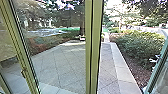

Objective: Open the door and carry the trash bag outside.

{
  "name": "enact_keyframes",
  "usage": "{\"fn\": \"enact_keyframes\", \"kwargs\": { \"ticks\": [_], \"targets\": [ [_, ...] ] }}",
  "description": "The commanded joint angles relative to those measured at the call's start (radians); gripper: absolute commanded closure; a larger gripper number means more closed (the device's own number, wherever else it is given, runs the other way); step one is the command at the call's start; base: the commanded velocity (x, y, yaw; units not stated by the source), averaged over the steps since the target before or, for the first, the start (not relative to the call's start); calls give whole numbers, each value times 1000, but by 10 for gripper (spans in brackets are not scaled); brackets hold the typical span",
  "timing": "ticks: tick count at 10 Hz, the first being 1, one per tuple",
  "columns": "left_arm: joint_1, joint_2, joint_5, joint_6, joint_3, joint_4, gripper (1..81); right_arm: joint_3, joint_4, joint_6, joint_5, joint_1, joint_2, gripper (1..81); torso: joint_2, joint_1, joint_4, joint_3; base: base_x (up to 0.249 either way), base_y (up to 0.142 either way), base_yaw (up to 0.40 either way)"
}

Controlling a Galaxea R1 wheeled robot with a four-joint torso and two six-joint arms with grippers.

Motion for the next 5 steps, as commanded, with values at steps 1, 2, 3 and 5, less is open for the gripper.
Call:
{"fn": "enact_keyframes", "kwargs": {
  "ticks": [1,2,3,5],
  "targets": [
    [-39,-4,53,6,1,3,811,-108,-79,-6,5,-22,72,10,0,0,0,0,0,0,0],
    [-39,-4,51,6,-1,3,811,-157,-92,-7,27,-45,112,10,0,0,0,0,0,0,0],
    [-41,-7,48,5,-1,3,811,-209,-96,-9,35,-62,153,10,0,0,0,0,0,0,0],
    [-42,-6,48,5,-7,3,811,-289,-99,-9,73,-95,207,10,0,0,0,0,0,0,0]
  ]
}}
